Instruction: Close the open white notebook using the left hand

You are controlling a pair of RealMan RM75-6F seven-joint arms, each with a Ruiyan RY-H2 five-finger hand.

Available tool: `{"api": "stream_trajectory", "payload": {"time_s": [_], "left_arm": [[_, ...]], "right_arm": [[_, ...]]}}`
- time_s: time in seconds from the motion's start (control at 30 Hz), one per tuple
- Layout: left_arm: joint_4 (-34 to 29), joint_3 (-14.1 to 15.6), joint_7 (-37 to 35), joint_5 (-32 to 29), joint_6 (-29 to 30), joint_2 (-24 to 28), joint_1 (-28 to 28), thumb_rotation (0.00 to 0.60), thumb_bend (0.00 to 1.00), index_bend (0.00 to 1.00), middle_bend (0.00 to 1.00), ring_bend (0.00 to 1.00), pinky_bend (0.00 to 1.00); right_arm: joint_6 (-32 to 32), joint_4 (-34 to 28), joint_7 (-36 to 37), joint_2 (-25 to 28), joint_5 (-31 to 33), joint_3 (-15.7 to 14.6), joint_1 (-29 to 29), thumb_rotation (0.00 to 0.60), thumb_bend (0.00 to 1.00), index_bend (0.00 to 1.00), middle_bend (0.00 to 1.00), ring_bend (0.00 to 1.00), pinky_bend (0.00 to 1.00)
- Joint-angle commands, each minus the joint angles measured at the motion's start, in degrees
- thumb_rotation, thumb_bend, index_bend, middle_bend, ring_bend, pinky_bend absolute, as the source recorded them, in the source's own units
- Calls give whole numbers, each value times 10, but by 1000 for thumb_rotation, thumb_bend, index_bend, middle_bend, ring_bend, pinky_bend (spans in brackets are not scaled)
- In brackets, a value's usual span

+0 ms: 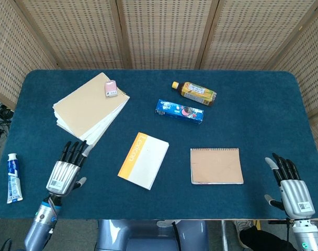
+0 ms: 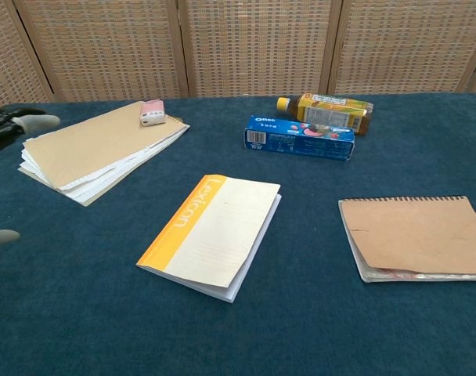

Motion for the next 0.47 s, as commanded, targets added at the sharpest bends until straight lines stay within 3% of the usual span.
{"api": "stream_trajectory", "payload": {"time_s": [0.03,0.47], "left_arm": [[-15,9,-44,-14,23,36,28,600,58,0,0,0,0],[-11,24,-83,-26,34,85,68,600,45,0,0,0,0]], "right_arm": [[-1,2,-4,-3,-1,0,1,600,113,3,0,0,0],[3,-2,-10,-4,-8,-3,0,600,112,0,0,0,0]]}}
